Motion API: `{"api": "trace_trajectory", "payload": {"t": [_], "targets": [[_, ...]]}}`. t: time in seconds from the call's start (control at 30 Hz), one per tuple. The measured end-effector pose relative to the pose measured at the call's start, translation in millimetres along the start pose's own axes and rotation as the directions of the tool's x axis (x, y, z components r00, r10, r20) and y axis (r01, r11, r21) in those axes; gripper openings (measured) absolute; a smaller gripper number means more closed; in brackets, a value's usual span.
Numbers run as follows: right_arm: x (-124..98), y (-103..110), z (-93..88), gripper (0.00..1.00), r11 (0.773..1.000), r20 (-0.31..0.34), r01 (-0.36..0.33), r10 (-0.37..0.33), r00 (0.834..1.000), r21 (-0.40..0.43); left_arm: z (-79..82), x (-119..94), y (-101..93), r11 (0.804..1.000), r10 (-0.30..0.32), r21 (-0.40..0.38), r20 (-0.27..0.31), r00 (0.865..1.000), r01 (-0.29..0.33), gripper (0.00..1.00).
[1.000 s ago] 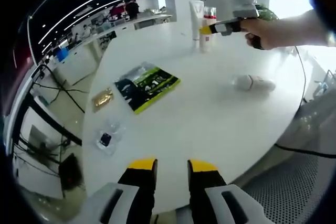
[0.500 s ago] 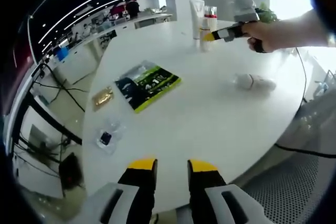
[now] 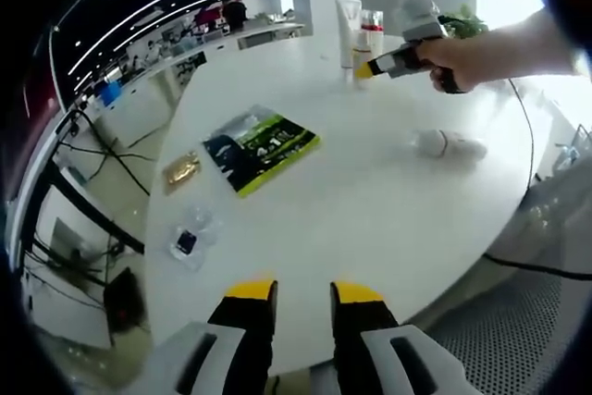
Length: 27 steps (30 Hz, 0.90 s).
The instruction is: Arrange the skincare products in the storage area until every visible bottle or jar stands upright without overlapping.
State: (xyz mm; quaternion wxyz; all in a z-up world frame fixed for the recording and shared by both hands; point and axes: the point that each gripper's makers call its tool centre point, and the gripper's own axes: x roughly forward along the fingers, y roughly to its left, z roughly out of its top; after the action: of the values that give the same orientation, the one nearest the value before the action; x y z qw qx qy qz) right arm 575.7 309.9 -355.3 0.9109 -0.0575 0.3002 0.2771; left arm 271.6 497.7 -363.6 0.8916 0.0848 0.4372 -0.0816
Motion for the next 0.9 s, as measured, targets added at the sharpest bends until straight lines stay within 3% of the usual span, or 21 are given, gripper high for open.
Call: {"api": "trace_trajectory", "payload": {"t": [0.27, 0.9], "targets": [[8, 1, -8.4, 0.27, 1.000, -0.034, 0.008, -0.008, 0.999, -0.002, 0.4, 0, -0.1, 1.000, 0.000, -0.002, 0.003, 1.000, 0.000, 0.24], [14, -10, -3.8, 0.22, 0.997, -0.017, 0.077, -0.077, 0.997, 0.020, -0.8, 1, -0.8, 1.000, -0.005, -0.003, -0.005, 1.000, 0.005, 0.23]]}}
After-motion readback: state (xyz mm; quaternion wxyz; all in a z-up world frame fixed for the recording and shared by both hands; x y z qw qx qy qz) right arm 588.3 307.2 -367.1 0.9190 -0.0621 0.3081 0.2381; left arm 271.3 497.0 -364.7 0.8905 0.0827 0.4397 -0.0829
